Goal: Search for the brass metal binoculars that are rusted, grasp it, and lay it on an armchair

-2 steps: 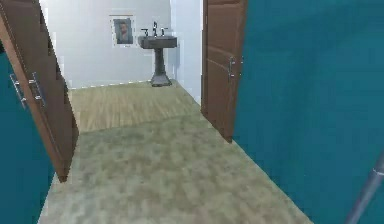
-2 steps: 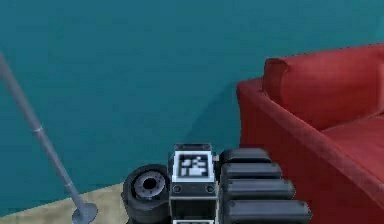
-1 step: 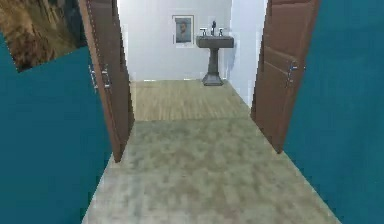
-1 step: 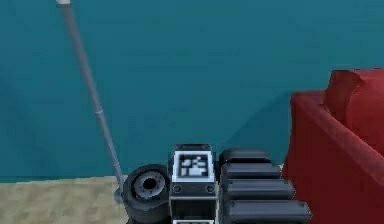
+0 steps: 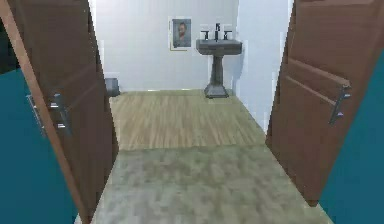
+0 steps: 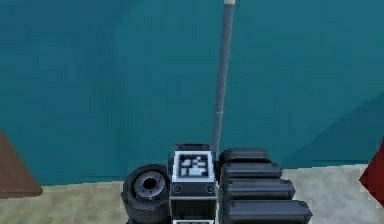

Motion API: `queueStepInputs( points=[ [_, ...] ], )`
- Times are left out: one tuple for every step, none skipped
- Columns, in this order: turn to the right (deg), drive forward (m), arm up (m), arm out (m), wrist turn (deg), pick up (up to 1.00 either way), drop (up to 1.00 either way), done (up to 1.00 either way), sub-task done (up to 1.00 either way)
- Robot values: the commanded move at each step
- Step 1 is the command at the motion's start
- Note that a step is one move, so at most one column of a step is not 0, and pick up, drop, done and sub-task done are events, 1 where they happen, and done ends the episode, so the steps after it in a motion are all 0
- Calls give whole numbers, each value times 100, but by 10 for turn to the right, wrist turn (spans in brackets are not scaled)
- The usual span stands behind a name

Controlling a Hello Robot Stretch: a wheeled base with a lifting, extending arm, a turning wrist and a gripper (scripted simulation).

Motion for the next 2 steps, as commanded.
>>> queueStepInputs(
  points=[
    [-60, 0, 0, 0, 0, 0, 0, 0, 0],
    [0, 100, 0, 0, 0, 0, 0, 0, 0]
  ],
)
